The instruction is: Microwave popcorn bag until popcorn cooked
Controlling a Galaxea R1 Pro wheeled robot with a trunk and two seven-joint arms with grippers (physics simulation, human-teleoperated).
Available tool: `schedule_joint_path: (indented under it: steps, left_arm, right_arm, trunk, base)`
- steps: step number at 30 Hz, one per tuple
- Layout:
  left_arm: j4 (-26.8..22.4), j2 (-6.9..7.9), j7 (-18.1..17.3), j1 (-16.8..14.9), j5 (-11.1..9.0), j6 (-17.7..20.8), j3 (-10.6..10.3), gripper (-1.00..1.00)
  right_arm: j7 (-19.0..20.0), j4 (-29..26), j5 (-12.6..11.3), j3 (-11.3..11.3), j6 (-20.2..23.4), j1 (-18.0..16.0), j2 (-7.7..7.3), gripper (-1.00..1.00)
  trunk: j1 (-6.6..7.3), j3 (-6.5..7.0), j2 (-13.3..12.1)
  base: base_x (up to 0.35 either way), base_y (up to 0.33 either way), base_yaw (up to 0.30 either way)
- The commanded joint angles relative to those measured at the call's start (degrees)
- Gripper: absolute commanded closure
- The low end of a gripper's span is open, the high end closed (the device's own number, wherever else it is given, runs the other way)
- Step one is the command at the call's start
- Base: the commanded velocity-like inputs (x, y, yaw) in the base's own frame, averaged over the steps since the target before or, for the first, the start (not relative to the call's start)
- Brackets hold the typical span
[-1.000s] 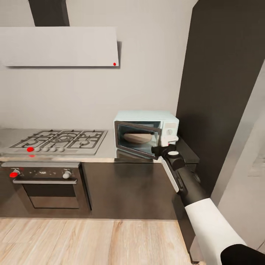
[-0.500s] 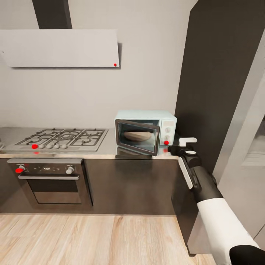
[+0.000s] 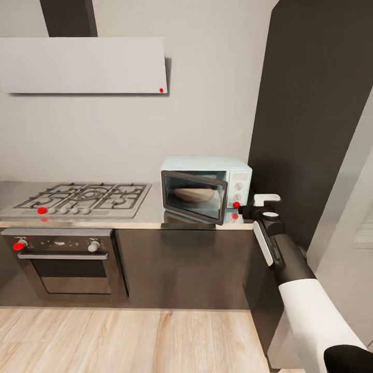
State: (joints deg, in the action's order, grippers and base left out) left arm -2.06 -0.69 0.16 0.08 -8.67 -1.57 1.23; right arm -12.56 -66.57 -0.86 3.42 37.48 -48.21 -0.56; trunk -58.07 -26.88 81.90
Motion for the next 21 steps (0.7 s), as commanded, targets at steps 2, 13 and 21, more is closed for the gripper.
schedule_joint_path:
  steps: [2, 13, 21]
  left_arm:
    - [-0.1, -0.01, 0.0, 0.0, -0.4, -0.1, 0.1, -1.0]
    - [-0.1, -0.01, 0.0, 0.0, -0.4, -0.1, 0.1, -1.0]
    - [-0.1, -0.01, 0.0, 0.0, -0.4, -0.1, 0.1, -1.0]
  right_arm:
    - [-0.4, -0.1, -0.1, 0.2, 0.3, 0.0, -0.06, -1.0]
    - [0.0, 0.0, -0.3, 0.2, 0.4, 0.0, -0.06, -1.0]
    - [0.2, 0.0, -0.7, 0.2, 0.4, 0.0, -0.03, -1.0]
  trunk:
    - [-0.03, -0.05, 0.0]
    - [-0.03, -0.05, 0.0]
    - [-0.03, -0.05, 0.0]
  base:
    - [0.249, 0.0, 0.0]
    - [0.249, 0.0, 0.0]
    - [0.2, 0.0, 0.0]
